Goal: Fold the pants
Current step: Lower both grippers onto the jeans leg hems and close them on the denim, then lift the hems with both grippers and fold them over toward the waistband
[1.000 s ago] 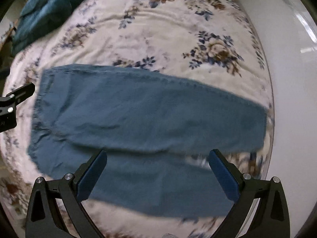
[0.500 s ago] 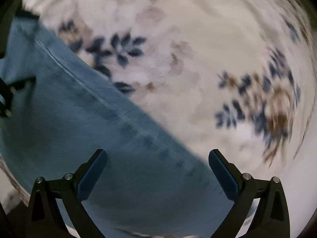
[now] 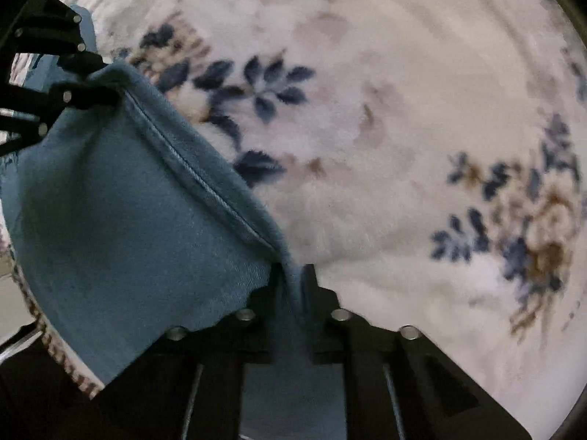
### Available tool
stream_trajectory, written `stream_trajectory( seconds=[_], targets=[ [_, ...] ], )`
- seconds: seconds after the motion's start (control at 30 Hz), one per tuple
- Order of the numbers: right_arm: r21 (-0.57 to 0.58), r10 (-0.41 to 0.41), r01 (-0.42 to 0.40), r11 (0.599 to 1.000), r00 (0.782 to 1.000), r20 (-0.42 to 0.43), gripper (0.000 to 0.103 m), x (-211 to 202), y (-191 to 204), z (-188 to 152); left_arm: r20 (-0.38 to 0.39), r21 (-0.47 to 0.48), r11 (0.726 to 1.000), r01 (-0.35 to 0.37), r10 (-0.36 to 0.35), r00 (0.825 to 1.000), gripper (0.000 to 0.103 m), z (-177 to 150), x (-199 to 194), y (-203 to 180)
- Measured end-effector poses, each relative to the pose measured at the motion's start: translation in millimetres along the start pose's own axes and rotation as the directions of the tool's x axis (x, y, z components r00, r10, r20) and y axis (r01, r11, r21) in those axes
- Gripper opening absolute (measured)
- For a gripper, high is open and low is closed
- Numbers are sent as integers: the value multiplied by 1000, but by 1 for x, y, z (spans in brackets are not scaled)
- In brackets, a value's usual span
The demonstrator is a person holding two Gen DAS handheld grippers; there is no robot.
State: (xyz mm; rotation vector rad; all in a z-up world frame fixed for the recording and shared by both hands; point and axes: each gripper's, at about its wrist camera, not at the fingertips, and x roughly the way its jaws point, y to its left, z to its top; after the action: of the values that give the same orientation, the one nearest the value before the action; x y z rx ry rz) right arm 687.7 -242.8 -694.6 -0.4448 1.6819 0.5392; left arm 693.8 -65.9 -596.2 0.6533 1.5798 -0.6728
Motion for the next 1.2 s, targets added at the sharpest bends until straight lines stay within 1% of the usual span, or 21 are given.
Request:
stream_trajectory(
  seconds=[0.03,0.1,0.2,0.27,0.33,0.37,0.4,0.43,0.47,0.5,0.53,0.57,0.6,0.77,0.87,0.97,1.0,1.07,1.13,1.17,1.2],
  targets=[
    [19,1,-2,1000,1000,25,6,-7,-1,-6,13,-13,1000,3,-3,1000,6,-5,-4,-4],
    [19,-11,10,1000,998,65,6,-22,2,-23,49,-23,1000,-19,20,999,6,-15,-20,-6],
    [26,-19,17,1000,994,108,5,-42,9,-51,102,-77,997,-21,29,994,6,-34,-48,-16],
    [34,-23,18,999,991,135,5,-51,16,-66,117,-129,991,-23,39,992,6,-50,-67,-25],
    [51,-31,23,998,987,161,5,-60,25,-91,127,-187,982,-20,44,991,6,-71,-88,-33],
    [54,-33,24,998,985,169,5,-64,30,-101,114,-240,970,-24,53,992,6,-81,-93,-43],
    [61,-42,32,998,982,183,5,-67,36,-116,108,-283,959,-10,42,993,6,-80,-86,-55],
    [70,-63,51,996,980,189,5,-67,66,-115,109,-321,947,10,26,994,6,-89,-88,-79],
    [81,-76,61,995,978,194,5,-67,77,-122,118,-363,932,15,30,993,6,-103,-95,-97],
    [98,-87,68,993,975,205,5,-67,86,-139,124,-396,918,33,18,992,6,-115,-97,-112],
    [116,-95,72,991,973,209,5,-65,114,-137,126,-448,891,76,-21,992,6,-132,-97,-122],
    [137,-90,62,989,973,212,5,-65,124,-151,127,-480,872,95,-38,991,6,-134,-89,-140],
    [155,-79,46,987,974,214,5,-67,140,-165,127,-518,848,117,-59,990,6,-146,-84,-150],
    [218,-18,-25,976,981,194,6,-38,200,-218,73,-648,747,147,-132,989,6,-200,-49,-184],
    [242,31,-67,968,989,147,6,-5,226,-237,38,-691,710,134,-150,988,6,-222,-20,-196],
    [277,64,-93,956,992,110,8,22,240,-242,33,-721,681,124,-145,989,9,-230,-7,-197],
    [294,78,-101,950,993,88,13,31,243,-242,34,-730,673,119,-138,990,11,-231,-7,-197],
    [319,79,-96,943,995,63,21,40,247,-239,46,-775,619,128,-146,988,11,-235,-13,-197],
    [352,97,-118,929,992,74,53,39,246,-238,78,-798,586,143,-134,988,11,-239,-28,-200],
    [370,107,-131,920,991,83,89,37,245,-237,88,-801,582,142,-120,989,11,-241,-35,-203],
    [390,119,-146,909,989,92,101,34,245,-237,101,-802,580,143,-105,989,11,-242,-44,-205]
  ],
)
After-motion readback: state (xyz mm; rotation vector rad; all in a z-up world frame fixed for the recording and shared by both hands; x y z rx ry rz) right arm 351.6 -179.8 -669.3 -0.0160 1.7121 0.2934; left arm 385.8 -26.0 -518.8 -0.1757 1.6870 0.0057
